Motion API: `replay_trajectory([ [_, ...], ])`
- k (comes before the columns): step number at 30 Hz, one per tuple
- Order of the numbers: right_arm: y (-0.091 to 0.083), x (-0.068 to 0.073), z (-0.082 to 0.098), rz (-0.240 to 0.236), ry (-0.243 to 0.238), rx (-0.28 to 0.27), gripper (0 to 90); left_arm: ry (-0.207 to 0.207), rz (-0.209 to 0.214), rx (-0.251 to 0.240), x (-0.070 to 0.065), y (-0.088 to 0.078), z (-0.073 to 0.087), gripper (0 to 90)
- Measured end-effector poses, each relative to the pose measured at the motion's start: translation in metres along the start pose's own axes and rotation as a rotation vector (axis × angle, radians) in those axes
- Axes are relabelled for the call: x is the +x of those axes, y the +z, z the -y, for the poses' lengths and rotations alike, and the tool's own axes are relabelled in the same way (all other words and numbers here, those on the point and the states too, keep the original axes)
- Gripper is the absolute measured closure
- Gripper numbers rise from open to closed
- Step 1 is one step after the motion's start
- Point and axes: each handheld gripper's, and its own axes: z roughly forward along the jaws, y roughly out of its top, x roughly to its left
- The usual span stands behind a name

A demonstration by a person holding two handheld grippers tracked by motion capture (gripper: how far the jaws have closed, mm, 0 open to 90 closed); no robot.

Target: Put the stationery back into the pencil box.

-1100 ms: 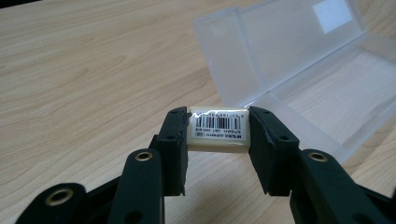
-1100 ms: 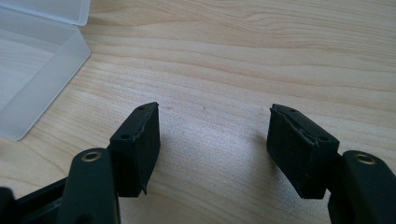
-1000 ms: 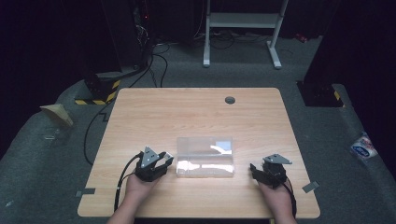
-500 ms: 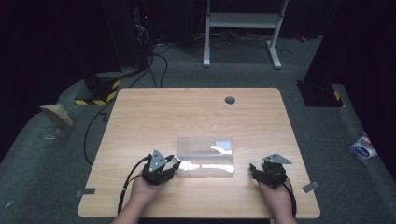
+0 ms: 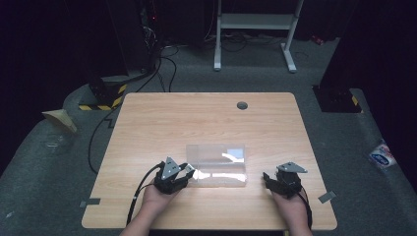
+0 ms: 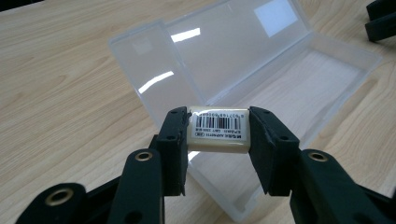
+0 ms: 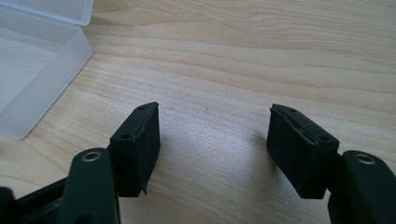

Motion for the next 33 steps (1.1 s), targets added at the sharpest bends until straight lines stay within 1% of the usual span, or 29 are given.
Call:
replay_trajectory([
  [2,0.000,0.000,0.000,0.000,0.000,0.000,34.5,0.014,-0.001,0.004,0.000,0.005,-0.002,59.0],
  [5,0.000,0.000,0.000,0.000,-0.001,0.000,34.6,0.016,0.005,0.021,-0.002,0.010,-0.002,59.0],
  [10,0.000,0.000,0.000,0.000,0.000,0.000,34.6,0.042,-0.006,0.044,-0.002,0.012,-0.001,58.9],
  [15,0.000,0.000,0.000,0.001,-0.002,0.000,34.6,0.038,0.000,0.057,-0.001,0.013,-0.001,58.9],
  [17,0.000,0.000,0.000,0.001,-0.003,-0.001,34.6,0.024,0.011,0.061,-0.001,0.014,-0.001,58.8],
  [22,0.000,0.000,0.000,0.001,-0.004,-0.002,34.6,0.017,0.017,0.069,0.000,0.014,-0.001,58.8],
  [25,0.000,0.000,0.000,0.002,-0.004,-0.002,34.6,0.026,0.012,0.076,0.001,0.014,-0.002,58.7],
  [26,0.000,0.000,0.000,0.002,-0.004,-0.002,34.6,0.017,0.017,0.076,0.001,0.014,-0.002,58.7],
  [27,0.000,0.000,0.000,0.001,-0.004,-0.002,34.6,0.018,0.018,0.077,0.001,0.014,-0.002,58.6],
  [29,0.000,0.000,0.000,0.002,-0.004,-0.002,34.6,0.027,0.016,0.080,0.002,0.014,-0.002,58.5],
  [31,0.000,0.000,0.000,0.002,-0.004,-0.002,34.6,0.010,0.027,0.075,0.001,0.014,-0.002,57.9],
  [32,0.000,0.000,0.000,0.002,-0.004,-0.002,34.6,0.014,0.023,0.067,0.002,0.013,-0.002,57.0],
  [33,0.000,0.000,0.000,0.002,-0.004,-0.002,34.6,0.005,0.023,0.057,0.003,0.012,-0.003,54.7],
])
